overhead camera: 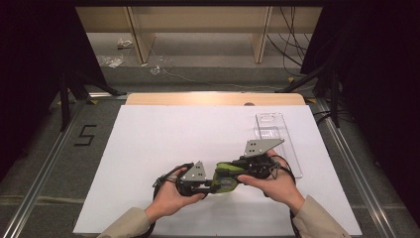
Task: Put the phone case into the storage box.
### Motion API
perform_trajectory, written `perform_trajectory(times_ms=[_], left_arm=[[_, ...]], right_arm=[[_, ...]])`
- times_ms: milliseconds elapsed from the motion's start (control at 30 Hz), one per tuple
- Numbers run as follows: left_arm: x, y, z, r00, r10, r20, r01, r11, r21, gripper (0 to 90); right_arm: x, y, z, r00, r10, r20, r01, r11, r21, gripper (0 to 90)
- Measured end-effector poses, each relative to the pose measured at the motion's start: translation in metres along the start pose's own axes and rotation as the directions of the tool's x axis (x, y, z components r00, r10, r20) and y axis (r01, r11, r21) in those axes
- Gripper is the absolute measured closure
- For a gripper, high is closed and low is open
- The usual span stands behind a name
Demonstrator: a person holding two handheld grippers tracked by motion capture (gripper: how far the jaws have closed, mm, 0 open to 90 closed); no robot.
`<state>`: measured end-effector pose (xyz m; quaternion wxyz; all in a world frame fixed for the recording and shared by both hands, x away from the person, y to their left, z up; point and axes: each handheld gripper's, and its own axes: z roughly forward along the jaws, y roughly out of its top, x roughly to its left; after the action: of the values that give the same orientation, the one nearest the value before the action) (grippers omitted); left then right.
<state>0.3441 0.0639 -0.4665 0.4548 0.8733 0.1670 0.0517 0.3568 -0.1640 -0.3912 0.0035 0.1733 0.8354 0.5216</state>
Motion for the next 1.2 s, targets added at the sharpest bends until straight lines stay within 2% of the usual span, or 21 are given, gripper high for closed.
perform_trajectory(times_ms=[200,467,633,667,800,933,1067,1200], left_arm=[[0.000,0.000,-0.001,1.0000,-0.007,0.001,0.007,1.0000,0.001,77.4],[0.000,0.001,-0.002,0.9999,-0.015,-0.006,0.015,0.9999,-0.001,77.5],[0.000,0.001,-0.003,0.9995,-0.021,-0.024,0.021,0.9998,-0.002,77.4],[0.000,0.001,-0.003,0.9993,-0.024,-0.029,0.024,0.9997,-0.004,77.4],[0.001,0.002,-0.005,0.9981,-0.036,-0.050,0.036,0.9993,-0.005,77.4],[0.002,0.002,-0.006,0.9965,-0.050,-0.067,0.049,0.9988,-0.007,77.4],[0.002,0.002,-0.006,0.9943,-0.060,-0.089,0.059,0.9982,-0.005,77.4],[0.003,0.001,-0.006,0.9903,-0.078,-0.115,0.078,0.9969,-0.007,77.4]], right_arm=[[-0.001,0.000,0.000,0.9999,-0.008,0.014,0.008,1.000,-0.003,69.2],[-0.003,-0.002,0.000,0.9985,-0.006,0.055,0.007,1.000,-0.022,52.0],[-0.005,-0.002,0.000,0.9972,-0.012,0.073,0.016,0.999,-0.047,42.2],[-0.005,-0.002,0.000,0.9955,-0.017,0.093,0.023,0.998,-0.066,39.2],[-0.006,-0.003,-0.001,0.9921,-0.010,0.125,0.020,0.996,-0.085,27.5],[-0.008,-0.005,-0.003,0.9877,-0.002,0.156,0.020,0.994,-0.110,20.2],[-0.010,-0.007,-0.005,0.9815,0.022,0.190,0.006,0.989,-0.149,16.0],[-0.011,-0.007,-0.007,0.9750,0.023,0.221,0.013,0.987,-0.160,15.1]])
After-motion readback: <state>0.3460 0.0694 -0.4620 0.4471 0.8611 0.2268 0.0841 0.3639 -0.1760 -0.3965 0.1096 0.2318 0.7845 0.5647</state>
